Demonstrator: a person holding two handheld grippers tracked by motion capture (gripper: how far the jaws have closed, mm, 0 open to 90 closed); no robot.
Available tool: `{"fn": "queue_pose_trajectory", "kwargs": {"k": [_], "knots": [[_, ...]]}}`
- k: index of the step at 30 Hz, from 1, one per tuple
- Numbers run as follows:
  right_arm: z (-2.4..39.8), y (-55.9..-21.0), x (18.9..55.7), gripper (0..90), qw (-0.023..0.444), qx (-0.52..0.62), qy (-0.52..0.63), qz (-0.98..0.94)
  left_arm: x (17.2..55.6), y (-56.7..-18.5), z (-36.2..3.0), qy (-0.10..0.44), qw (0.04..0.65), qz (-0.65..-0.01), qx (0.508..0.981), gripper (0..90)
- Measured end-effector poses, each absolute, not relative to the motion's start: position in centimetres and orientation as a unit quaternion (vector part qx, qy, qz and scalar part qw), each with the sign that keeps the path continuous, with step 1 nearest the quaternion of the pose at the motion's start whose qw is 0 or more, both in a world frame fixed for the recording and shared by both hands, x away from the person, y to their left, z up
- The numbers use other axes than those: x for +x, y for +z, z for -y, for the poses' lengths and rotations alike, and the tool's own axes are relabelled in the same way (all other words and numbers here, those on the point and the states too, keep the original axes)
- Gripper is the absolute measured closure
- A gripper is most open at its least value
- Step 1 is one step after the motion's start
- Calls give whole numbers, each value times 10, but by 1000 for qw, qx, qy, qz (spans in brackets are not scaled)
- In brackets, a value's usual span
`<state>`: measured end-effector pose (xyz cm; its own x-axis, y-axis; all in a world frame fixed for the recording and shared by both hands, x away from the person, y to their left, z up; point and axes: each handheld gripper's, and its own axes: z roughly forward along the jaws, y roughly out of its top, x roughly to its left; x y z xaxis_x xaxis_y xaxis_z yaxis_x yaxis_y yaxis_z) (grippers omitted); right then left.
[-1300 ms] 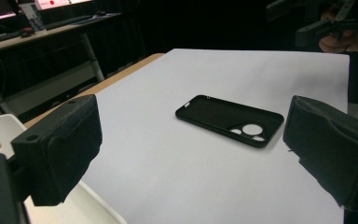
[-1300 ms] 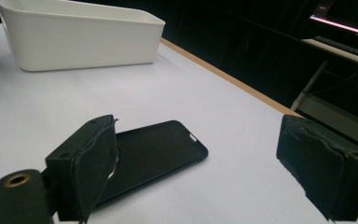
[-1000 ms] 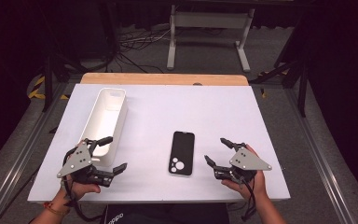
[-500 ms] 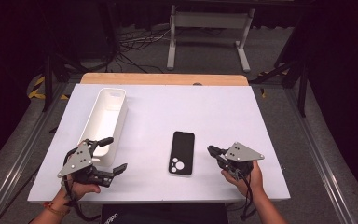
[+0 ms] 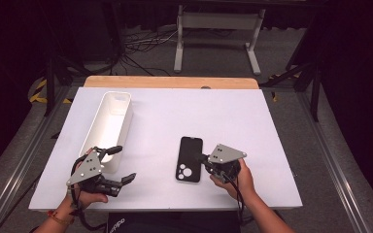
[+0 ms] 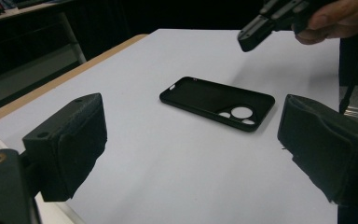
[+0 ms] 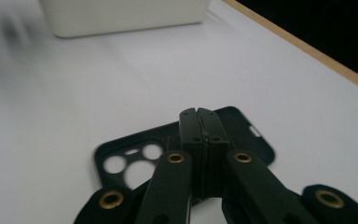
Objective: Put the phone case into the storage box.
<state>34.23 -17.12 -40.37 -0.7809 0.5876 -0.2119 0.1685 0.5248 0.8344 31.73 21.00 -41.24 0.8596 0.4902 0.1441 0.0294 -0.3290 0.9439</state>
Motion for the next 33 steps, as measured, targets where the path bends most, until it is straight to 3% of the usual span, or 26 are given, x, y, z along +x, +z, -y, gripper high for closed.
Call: {"fn": "queue_pose_trajectory", "kwargs": {"k": [6,13,33], "knots": [[182,-414,386,900,253,292,401,-831,316,-417,-209,203,545,-159,798,89],[186,-434,423,900,217,352,357,-837,315,-417,-209,200,544,-155,800,92],[154,-450,451,900,187,363,320,-855,315,-421,-213,195,539,-171,802,91]]}}
